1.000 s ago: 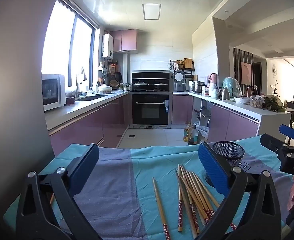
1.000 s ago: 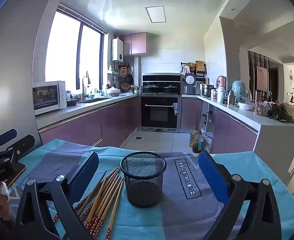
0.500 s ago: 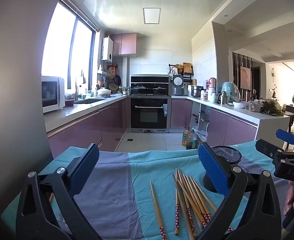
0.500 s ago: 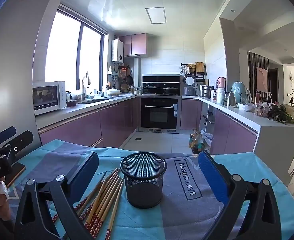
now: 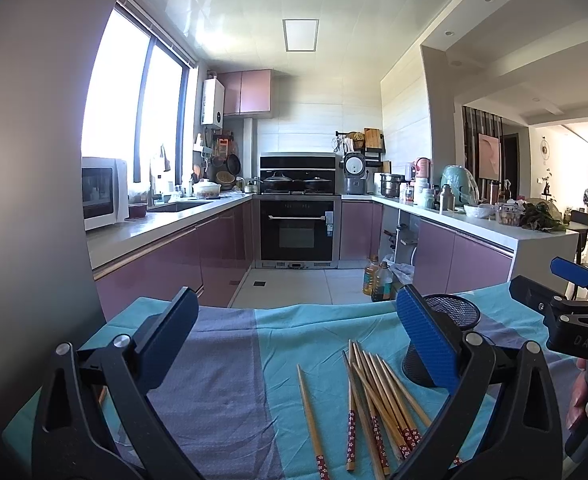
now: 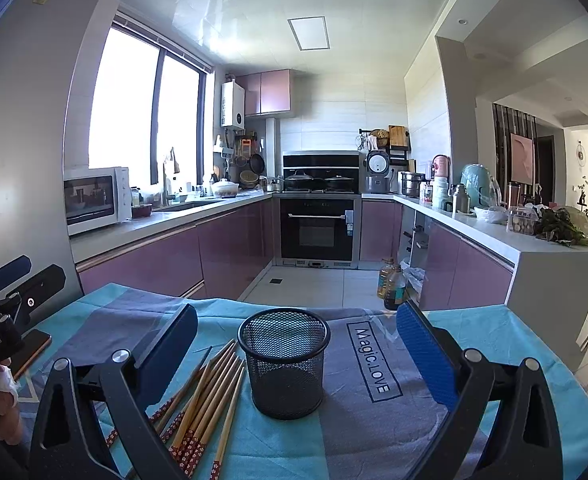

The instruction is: Organize utensils

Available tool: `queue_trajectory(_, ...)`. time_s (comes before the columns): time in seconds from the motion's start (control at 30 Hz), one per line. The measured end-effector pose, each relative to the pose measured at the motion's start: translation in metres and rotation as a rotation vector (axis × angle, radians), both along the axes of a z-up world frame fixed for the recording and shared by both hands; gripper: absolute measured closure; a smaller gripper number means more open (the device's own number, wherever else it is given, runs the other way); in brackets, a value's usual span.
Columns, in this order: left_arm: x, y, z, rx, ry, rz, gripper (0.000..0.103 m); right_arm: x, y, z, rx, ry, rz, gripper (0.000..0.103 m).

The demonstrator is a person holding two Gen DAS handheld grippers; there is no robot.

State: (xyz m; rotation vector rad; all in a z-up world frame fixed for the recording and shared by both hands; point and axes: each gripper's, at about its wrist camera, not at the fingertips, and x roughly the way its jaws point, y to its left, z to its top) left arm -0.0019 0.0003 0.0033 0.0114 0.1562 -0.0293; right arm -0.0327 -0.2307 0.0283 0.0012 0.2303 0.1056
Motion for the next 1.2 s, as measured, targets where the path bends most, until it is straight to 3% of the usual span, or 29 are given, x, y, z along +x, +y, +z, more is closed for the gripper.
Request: queue_trajectory(1.2,-0.0046,-0.0018,0.0022,0.0,-0.01,-0.003,0.005,-0.0003,-0.0045,-0.0005,0.012,0.002,-0.009,0.006)
